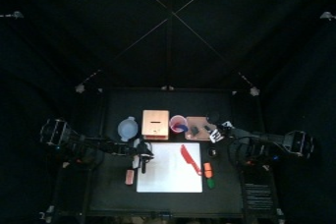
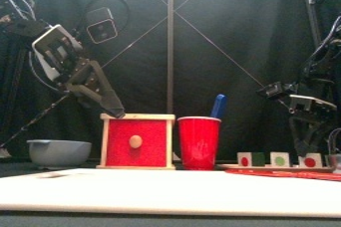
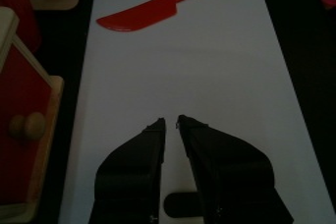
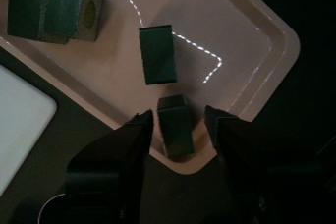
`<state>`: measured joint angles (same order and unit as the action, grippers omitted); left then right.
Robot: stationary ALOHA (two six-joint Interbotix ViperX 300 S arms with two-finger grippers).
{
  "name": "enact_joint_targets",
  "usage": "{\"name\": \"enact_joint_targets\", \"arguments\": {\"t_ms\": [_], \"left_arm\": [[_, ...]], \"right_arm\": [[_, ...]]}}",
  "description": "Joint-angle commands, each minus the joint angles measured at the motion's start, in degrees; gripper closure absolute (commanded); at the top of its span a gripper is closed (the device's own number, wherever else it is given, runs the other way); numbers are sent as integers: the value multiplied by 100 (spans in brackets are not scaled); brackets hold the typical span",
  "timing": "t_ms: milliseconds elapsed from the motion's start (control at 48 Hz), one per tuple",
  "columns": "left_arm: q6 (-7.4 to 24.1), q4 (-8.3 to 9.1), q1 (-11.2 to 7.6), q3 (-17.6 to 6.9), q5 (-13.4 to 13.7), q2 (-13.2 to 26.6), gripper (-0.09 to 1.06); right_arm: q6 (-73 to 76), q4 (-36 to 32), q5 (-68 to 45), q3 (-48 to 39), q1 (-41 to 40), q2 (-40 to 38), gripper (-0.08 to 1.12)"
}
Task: Place sushi on board then cut the sushi with the knife then place the pieces on the plate
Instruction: Place the 4 sushi pieces on the plate
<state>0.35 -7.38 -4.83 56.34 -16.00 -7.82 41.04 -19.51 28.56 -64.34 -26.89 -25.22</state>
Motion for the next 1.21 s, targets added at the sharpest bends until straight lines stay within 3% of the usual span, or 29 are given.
{"name": "enact_joint_targets", "arguments": {"t_ms": [21, 271, 604, 833, 1208], "left_arm": [[9, -9, 26, -53, -18, -35, 34], [9, 0, 26, -62, -18, -35, 34], [9, 0, 26, -88, 62, -132, 34], [0, -9, 0, -70, 211, -466, 35], [-9, -18, 26, 237, 229, -1090, 35]], "right_arm": [[18, -26, -35, 176, -9, -88, 21], [-26, -44, 185, 606, 246, -677, 21], [9, -237, -527, 721, 2118, -1274, 21], [26, -431, -896, 870, 3015, -1143, 21], [26, -747, -1072, 835, 3226, -1046, 21]]}}
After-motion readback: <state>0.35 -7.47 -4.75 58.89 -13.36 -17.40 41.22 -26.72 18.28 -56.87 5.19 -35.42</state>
